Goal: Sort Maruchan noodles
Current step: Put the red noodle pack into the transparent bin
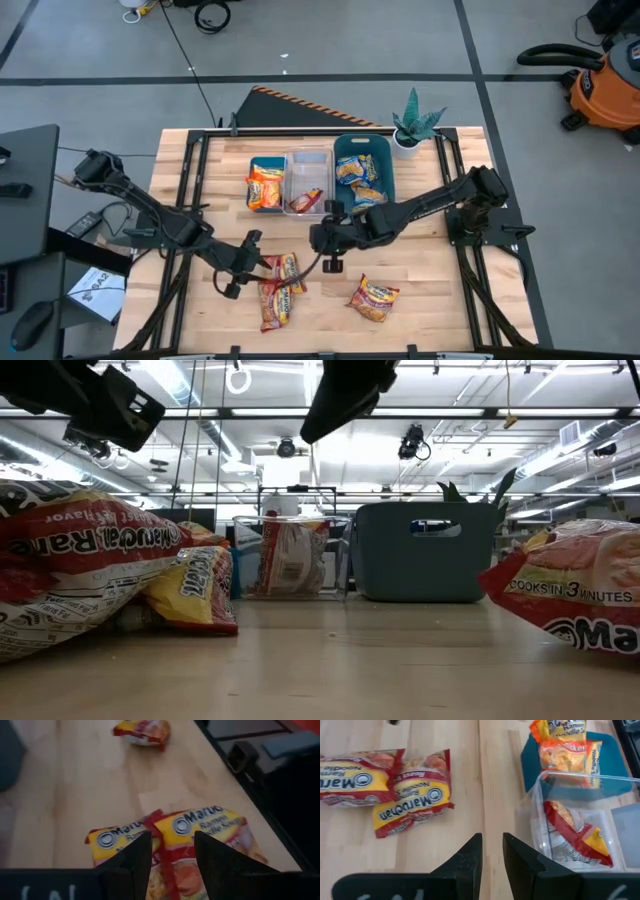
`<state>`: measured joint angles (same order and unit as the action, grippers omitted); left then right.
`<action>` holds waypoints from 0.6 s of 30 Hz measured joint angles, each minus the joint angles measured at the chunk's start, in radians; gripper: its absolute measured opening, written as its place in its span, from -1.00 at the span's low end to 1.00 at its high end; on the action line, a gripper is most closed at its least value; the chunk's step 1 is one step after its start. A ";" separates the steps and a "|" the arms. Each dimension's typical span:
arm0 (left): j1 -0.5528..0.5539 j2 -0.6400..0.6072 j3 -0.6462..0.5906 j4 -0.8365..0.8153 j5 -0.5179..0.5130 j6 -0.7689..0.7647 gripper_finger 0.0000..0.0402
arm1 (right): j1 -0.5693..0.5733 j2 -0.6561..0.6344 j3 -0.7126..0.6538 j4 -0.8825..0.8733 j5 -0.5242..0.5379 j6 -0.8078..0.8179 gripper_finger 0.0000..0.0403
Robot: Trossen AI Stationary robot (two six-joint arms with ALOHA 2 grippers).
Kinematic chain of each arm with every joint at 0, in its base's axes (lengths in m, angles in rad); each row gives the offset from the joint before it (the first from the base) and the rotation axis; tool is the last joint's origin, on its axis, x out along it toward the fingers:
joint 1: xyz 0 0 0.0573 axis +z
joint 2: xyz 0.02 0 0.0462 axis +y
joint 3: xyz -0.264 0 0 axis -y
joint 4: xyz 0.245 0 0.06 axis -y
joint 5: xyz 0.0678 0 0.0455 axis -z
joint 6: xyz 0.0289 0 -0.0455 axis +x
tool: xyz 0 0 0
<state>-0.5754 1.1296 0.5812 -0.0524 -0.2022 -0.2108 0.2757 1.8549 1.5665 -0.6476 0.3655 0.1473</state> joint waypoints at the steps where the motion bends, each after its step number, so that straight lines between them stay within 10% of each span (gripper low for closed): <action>1: -0.008 0.006 0.000 0.005 -0.022 -0.017 -0.24 | 0.009 0.000 0.000 -0.003 0.004 0.005 -0.59; 18: 0.008 0.178 0.018 0.000 -0.046 -0.283 -0.24 | 0.124 -0.079 0.000 -0.256 0.217 0.182 -0.59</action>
<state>-0.5671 1.3072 0.5987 -0.0522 -0.2481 -0.4937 0.3998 1.7756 1.5669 -0.9031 0.5826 0.3297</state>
